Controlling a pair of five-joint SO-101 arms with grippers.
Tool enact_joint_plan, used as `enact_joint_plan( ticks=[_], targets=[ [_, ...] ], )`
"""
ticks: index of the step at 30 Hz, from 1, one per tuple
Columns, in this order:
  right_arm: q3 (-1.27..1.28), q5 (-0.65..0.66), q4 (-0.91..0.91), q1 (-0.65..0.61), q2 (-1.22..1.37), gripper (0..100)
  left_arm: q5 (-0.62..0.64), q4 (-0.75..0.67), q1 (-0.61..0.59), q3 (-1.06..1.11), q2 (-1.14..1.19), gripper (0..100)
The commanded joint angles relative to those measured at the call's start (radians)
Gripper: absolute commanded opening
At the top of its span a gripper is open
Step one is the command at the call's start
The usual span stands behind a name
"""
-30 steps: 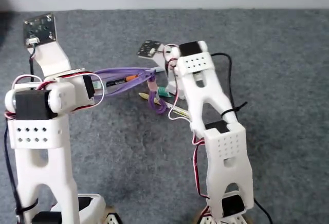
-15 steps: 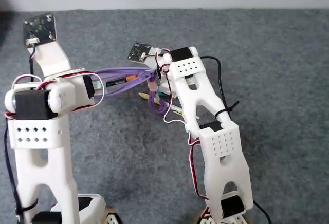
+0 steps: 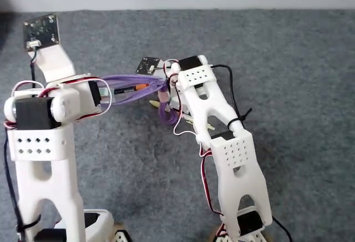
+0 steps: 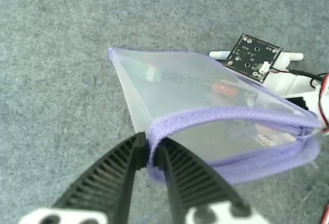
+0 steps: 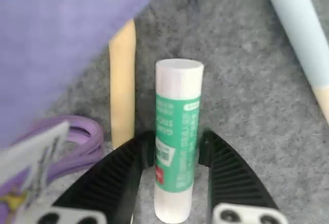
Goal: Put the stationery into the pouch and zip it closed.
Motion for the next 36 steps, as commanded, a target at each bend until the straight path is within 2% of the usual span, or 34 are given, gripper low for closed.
enact_joint_plan(
  ticks=[1, 5, 7, 9, 19, 23, 30, 36],
  targets=[
    [-0.011, 0.008, -0.002, -0.01, 0.004, 14.4, -0.009, -0.021, 0.008, 0.001, -0.003, 1],
    [-0.023, 0.006, -0.001, 0.028, 0.004, 0.0, -0.009, -0.021, 0.008, 0.001, -0.003, 1],
    [-0.055, -0.023, 0.007, 0.058, 0.005, 2.8, -0.009, -0.021, 0.008, 0.001, -0.003, 1],
    [-0.1, -0.081, 0.016, 0.074, 0.004, 0.6, -0.009, -0.021, 0.008, 0.001, -0.003, 1],
    [-0.506, -0.371, 0.386, 0.093, 0.005, 0.7, -0.011, -0.021, 0.008, 0.001, -0.003, 1],
    [-0.612, -0.436, 0.386, 0.124, -0.039, 0.7, -0.011, -0.021, 0.008, 0.001, -0.003, 1],
    [-0.416, -0.489, 0.387, 0.156, -0.326, 0.7, -0.011, -0.021, 0.008, 0.001, -0.003, 1],
    [-0.048, -0.603, 0.383, 0.061, -0.74, 0.7, -0.011, -0.021, 0.008, 0.001, -0.003, 1]
  ],
)
